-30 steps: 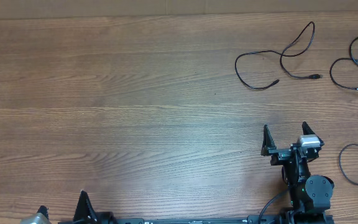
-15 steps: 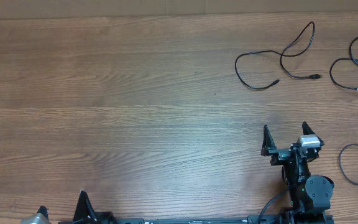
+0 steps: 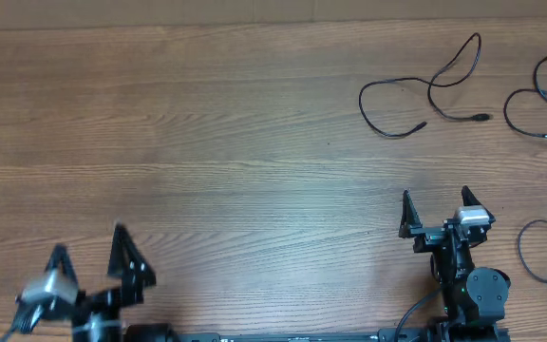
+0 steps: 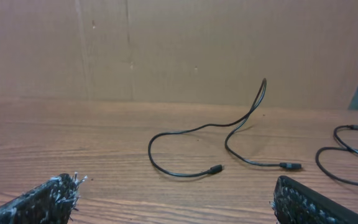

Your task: Untangle cables

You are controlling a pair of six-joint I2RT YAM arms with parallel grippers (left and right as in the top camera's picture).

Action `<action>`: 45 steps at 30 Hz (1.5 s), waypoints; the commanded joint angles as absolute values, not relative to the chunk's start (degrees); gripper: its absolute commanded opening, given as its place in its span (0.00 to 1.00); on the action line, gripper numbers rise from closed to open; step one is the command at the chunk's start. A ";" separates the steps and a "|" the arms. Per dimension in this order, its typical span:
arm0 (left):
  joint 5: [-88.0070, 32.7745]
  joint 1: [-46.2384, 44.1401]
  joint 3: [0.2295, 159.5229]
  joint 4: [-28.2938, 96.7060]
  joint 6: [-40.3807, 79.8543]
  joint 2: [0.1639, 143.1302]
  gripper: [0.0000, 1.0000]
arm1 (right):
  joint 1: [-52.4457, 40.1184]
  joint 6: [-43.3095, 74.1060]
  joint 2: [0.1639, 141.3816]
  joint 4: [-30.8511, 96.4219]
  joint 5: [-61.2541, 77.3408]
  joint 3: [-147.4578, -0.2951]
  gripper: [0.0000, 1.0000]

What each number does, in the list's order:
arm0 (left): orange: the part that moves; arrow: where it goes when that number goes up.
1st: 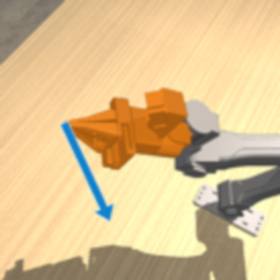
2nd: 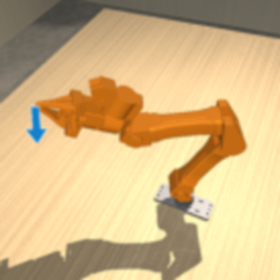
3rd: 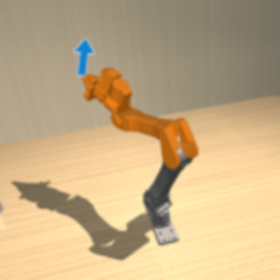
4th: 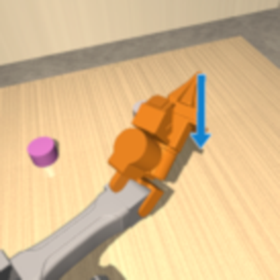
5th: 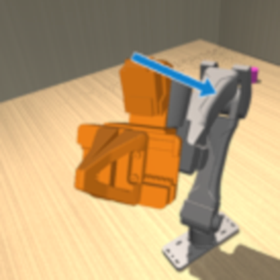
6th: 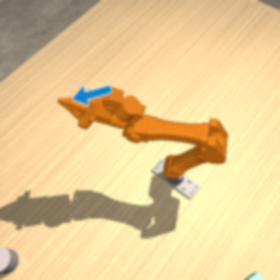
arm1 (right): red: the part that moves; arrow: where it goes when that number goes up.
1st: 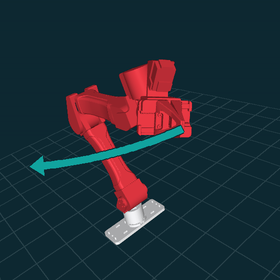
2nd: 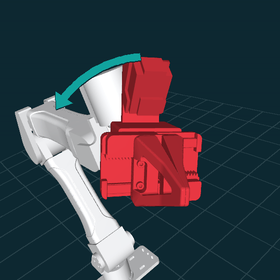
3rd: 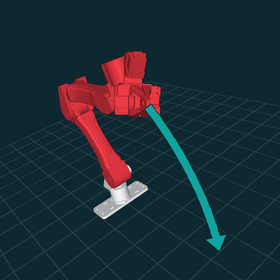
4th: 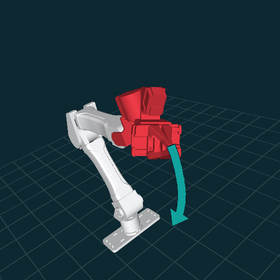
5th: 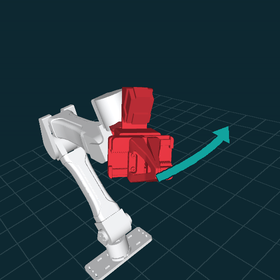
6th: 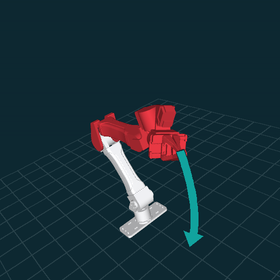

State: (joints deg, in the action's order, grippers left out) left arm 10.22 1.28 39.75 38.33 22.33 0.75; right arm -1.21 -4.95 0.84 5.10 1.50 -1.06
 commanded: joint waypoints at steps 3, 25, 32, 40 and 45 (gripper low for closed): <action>10.90 1.74 27.00 26.68 22.22 0.25 0.99 | -1.32 -5.17 0.16 4.75 1.56 -0.47 1.00; 4.89 1.76 0.25 -1.04 2.48 0.27 0.99 | -1.32 -5.17 0.16 4.75 1.56 -0.47 1.00; 4.84 1.76 0.27 4.03 -0.45 0.36 0.99 | -1.32 -5.17 0.16 4.75 1.56 -0.47 1.00; 4.82 1.76 0.27 4.03 -0.45 0.36 0.99 | -1.32 -5.17 0.16 4.78 1.56 -0.47 1.00; 4.84 1.76 0.27 4.03 -0.45 0.36 0.99 | -1.32 -5.17 0.16 4.75 1.54 -0.47 1.00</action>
State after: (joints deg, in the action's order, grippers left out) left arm 5.52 1.28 0.51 4.05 1.02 0.75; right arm -1.21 -4.95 0.84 5.10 1.54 -1.06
